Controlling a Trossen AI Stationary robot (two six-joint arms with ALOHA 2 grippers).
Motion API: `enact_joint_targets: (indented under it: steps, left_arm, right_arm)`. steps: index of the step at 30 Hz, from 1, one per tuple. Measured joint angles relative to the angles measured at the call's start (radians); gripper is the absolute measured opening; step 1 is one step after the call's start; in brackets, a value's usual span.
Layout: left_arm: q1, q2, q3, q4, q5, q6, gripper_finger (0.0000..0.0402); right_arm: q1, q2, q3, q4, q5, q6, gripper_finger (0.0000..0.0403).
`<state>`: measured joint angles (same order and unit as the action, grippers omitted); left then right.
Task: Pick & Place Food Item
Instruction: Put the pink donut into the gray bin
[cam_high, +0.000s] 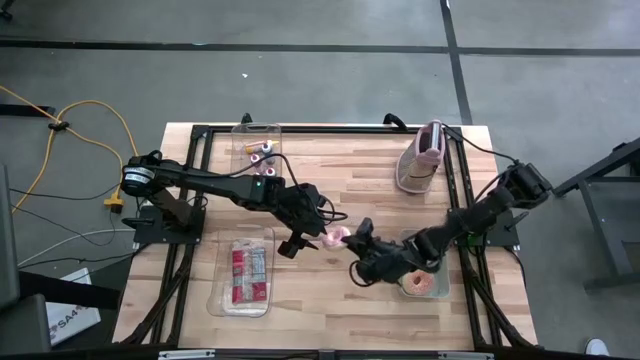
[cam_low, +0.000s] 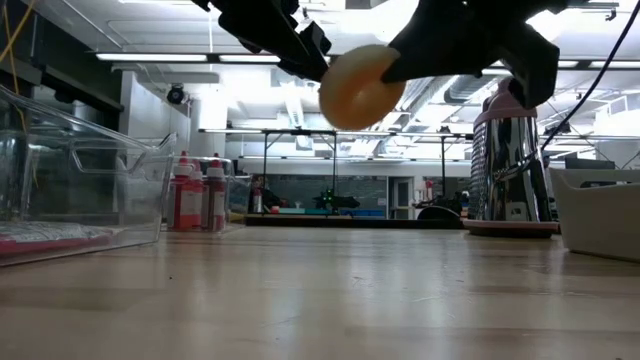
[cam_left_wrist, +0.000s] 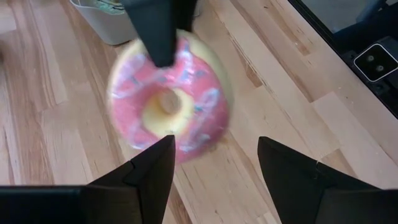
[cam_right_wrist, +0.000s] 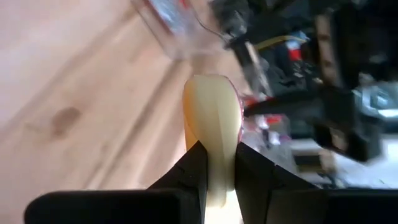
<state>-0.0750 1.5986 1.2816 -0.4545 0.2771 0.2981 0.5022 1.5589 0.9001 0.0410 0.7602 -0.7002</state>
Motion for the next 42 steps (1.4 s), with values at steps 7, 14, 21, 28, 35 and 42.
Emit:
enact_joint_targets:
  steps: [7,14,21,28,35,42]
  left_arm:
    - [0.000,0.000,0.000,0.000,0.000,-0.007,0.0223]
    - [0.000,0.000,0.000,0.000,0.000,-0.007,0.0223]
    - [0.000,0.000,0.000,0.000,0.000,-0.007,0.0223]
    - [0.000,0.000,0.000,0.000,0.000,-0.007,0.0223]
    - [0.000,0.000,0.000,0.000,-0.003,-0.007,0.0223]
    - [0.001,0.000,0.000,0.000,-0.010,-0.007,0.0223]
  right_arm:
    - [0.079,0.000,0.000,-0.096,0.268,0.183,0.0056]
    - [0.164,0.000,0.000,-0.315,0.316,0.510,0.0056]
    - [0.225,-0.045,0.000,-0.513,0.276,0.815,0.0056]
    - [0.271,-0.128,0.000,-0.712,0.124,1.086,0.0056]
    - [0.329,-0.150,0.078,-0.999,0.056,1.253,0.0056]
    - [0.384,-0.150,0.162,-1.243,-0.015,1.486,0.0056]
